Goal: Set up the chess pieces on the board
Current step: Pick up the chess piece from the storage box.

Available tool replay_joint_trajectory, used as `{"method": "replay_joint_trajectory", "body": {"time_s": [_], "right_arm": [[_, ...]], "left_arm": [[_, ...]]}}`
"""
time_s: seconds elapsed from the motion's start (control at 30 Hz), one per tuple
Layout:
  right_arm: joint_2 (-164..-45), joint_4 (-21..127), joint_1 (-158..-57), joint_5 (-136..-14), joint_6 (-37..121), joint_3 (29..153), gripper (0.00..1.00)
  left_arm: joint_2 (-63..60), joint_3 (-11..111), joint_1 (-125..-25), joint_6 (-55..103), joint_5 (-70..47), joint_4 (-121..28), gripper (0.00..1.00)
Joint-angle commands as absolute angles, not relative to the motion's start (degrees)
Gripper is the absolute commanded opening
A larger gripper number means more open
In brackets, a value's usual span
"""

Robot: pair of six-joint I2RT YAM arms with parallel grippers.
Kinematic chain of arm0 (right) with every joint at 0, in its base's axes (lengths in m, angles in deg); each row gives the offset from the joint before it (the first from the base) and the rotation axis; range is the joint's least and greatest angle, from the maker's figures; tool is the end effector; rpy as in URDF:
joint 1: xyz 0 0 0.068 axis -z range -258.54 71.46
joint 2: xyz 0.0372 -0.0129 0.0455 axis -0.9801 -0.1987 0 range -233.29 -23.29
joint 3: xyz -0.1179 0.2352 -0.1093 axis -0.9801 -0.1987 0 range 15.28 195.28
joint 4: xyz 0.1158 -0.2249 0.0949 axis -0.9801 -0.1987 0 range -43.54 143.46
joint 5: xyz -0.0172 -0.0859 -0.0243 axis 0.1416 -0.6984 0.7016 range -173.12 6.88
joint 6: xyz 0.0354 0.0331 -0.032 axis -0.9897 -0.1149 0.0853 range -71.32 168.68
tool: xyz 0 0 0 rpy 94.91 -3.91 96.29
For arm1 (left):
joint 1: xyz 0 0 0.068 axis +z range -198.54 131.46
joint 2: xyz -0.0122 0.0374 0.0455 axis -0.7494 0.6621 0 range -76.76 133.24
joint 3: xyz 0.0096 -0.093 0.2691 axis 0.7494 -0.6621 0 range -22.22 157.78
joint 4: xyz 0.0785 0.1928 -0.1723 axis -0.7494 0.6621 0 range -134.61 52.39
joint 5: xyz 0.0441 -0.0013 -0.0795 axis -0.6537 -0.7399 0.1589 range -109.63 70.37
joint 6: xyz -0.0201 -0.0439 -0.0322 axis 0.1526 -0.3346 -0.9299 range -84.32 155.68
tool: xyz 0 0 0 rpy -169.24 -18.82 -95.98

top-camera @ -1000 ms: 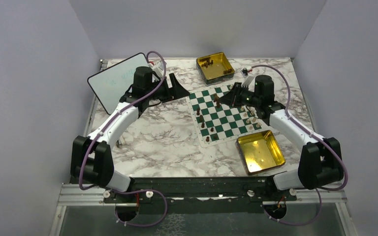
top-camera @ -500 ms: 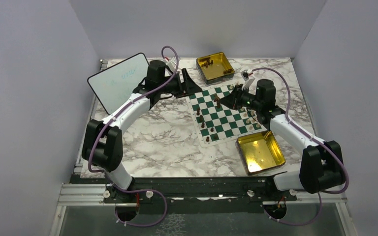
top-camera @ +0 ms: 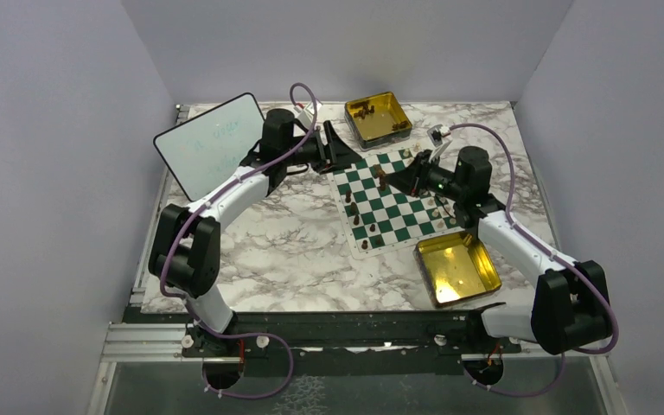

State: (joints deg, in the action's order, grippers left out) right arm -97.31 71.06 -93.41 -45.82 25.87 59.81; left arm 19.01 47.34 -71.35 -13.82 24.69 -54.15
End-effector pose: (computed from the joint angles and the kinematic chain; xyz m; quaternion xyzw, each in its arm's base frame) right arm 0.2831 0.1012 0.2843 -0.1500 0.7480 0.4278 0.4848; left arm 0.3591 -0.1825 0.3004 0.0477 0.7748 -0.5706 0.2680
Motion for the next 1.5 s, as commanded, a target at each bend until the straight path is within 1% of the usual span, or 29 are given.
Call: {"method": "replay_joint_trajectory", "body": {"time_s": [0.0, 0.3, 0.53, 0.8, 0.87, 0.93, 1.07, 1.4, 1.47], "right_arm": [[-96.4, 75.8, -93.1, -42.3, 27.2, 57.8, 0.01], [-95.6, 74.3, -93.2, -43.8, 29.4, 56.8, 0.01], [-95.8, 74.9, -93.1, -43.1, 29.2, 56.8, 0.01], [-96.2, 74.9, -93.2, -43.3, 28.5, 56.8, 0.01], [-96.2, 74.7, -93.1, -43.9, 27.6, 56.9, 0.01], [-95.9, 74.2, -93.1, -44.9, 26.2, 57.0, 0.01], [-95.1, 74.1, -93.2, -46.3, 22.0, 57.6, 0.01], [-90.9, 79.6, -93.2, -49.1, 9.2, 57.1, 0.01], [-90.0, 81.5, -93.1, -49.1, 6.8, 56.7, 0.01]], "left_arm": [[21.4, 51.4, -72.9, -15.4, 26.1, -51.9, 0.63], [27.1, 56.7, -74.4, -14.2, 27.5, -48.0, 0.61], [28.6, 57.8, -75.7, -16.0, 26.5, -47.1, 0.56], [29.7, 57.8, -76.8, -17.5, 26.7, -47.9, 0.56], [29.3, 57.6, -76.7, -16.0, 26.5, -48.0, 0.57], [28.5, 56.5, -76.5, -15.2, 25.9, -49.3, 0.60], [26.3, 52.0, -75.8, -16.5, 26.1, -56.2, 0.63], [20.8, 47.0, -75.2, -18.2, 28.3, -65.3, 0.63], [19.1, 45.7, -75.2, -19.6, 28.4, -68.2, 0.65]]}}
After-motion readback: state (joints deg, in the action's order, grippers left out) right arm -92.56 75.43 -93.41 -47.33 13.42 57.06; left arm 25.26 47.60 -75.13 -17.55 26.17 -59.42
